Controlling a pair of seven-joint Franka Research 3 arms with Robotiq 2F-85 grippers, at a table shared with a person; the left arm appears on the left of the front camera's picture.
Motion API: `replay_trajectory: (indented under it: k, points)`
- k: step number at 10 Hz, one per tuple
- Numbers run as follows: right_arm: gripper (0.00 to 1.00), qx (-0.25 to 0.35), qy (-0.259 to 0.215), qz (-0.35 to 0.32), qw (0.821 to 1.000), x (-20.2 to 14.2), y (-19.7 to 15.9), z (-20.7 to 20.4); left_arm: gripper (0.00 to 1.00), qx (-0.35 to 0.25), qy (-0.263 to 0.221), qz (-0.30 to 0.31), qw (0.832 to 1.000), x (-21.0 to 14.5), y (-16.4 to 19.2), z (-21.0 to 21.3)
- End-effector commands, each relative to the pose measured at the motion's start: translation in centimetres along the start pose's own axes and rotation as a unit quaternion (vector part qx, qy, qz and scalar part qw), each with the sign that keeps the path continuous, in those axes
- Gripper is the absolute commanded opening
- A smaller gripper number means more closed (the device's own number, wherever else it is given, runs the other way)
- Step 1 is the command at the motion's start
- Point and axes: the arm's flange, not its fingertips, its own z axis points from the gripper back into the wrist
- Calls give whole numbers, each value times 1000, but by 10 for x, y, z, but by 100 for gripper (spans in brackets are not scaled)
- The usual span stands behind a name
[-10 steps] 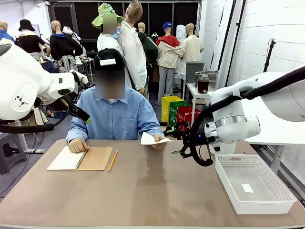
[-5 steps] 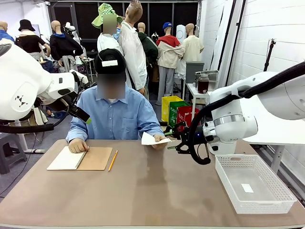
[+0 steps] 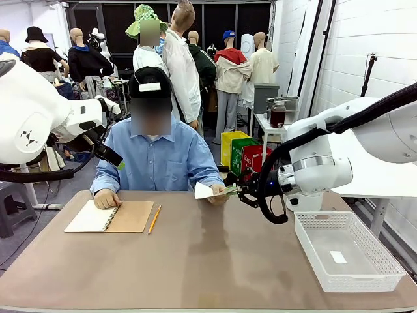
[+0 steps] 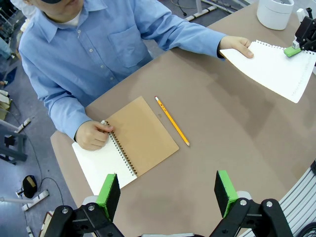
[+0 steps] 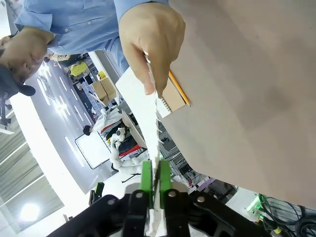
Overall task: Sort the paper based on its condition.
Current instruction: If a person hands you a paper, place it in the Organizing basket , and if it's crumpled, put it in the Trash can.
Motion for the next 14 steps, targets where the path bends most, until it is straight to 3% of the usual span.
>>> replay_trajectory:
  k: [1,4,7,9,14]
  points:
    - [0,15,1,0,1000,1,-2,-6,100,0,-1,1,1000,0,1,1]
    - [0,20,-5,22,1000,-5,12,0,100,0,-1,1,1000,0,1,1]
    - [0,31,-35,107,993,-12,40,48,100,0,-1,1,1000,0,1,1]
    - [0,-2,-68,144,987,-7,48,88,100,0,-1,1,1000,0,1,1]
    - [0,-103,-44,233,966,-3,19,170,100,0,-1,1,1000,0,1,1]
